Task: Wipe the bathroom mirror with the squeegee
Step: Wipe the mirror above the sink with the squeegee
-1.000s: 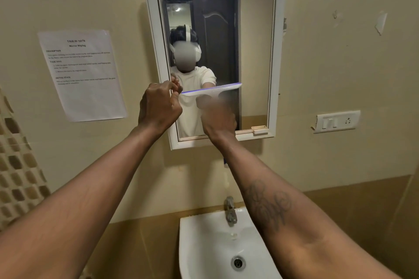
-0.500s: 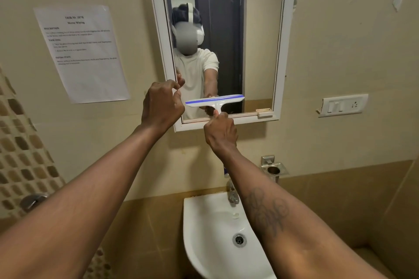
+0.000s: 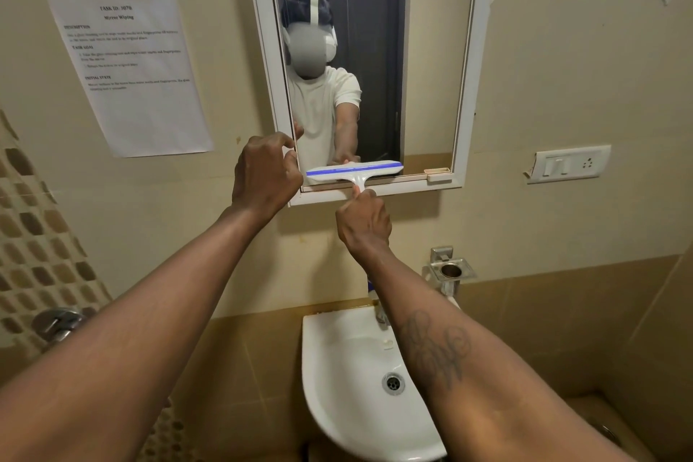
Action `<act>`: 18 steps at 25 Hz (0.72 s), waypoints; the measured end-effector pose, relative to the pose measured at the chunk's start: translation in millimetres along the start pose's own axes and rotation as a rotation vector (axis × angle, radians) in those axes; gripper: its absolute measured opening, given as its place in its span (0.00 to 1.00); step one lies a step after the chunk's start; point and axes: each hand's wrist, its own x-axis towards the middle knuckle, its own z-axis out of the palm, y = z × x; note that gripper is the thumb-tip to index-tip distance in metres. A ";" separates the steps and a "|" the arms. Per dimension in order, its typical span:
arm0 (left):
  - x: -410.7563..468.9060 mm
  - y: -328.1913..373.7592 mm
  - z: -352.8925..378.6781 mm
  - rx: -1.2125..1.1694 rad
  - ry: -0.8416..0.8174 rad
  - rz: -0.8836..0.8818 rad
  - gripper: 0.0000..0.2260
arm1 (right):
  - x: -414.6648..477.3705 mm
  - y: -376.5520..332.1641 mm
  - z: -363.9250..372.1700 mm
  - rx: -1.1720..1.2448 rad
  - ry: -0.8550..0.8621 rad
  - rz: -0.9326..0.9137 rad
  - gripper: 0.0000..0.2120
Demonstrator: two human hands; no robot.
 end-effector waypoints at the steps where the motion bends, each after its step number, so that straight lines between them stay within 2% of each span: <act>1: -1.0 -0.5 1.4 -0.003 -0.003 -0.008 0.10 | -1.4 1.7 1.4 -0.007 -0.004 0.007 0.17; 6: -6.3 -0.4 6.1 0.000 -0.010 -0.003 0.10 | -8.5 4.9 5.3 -0.035 -0.043 0.029 0.15; 11: -13.4 -1.3 3.5 -0.009 -0.030 -0.043 0.10 | 1.2 -12.6 -16.0 -0.094 -0.126 0.011 0.07; 15: -18.4 0.9 -6.3 -0.009 -0.036 -0.033 0.11 | 10.1 -32.8 -30.6 -0.117 -0.190 0.033 0.07; 18: -20.3 -3.5 -12.6 0.020 -0.041 -0.033 0.11 | -1.9 -18.7 -27.4 -0.096 -0.220 0.083 0.11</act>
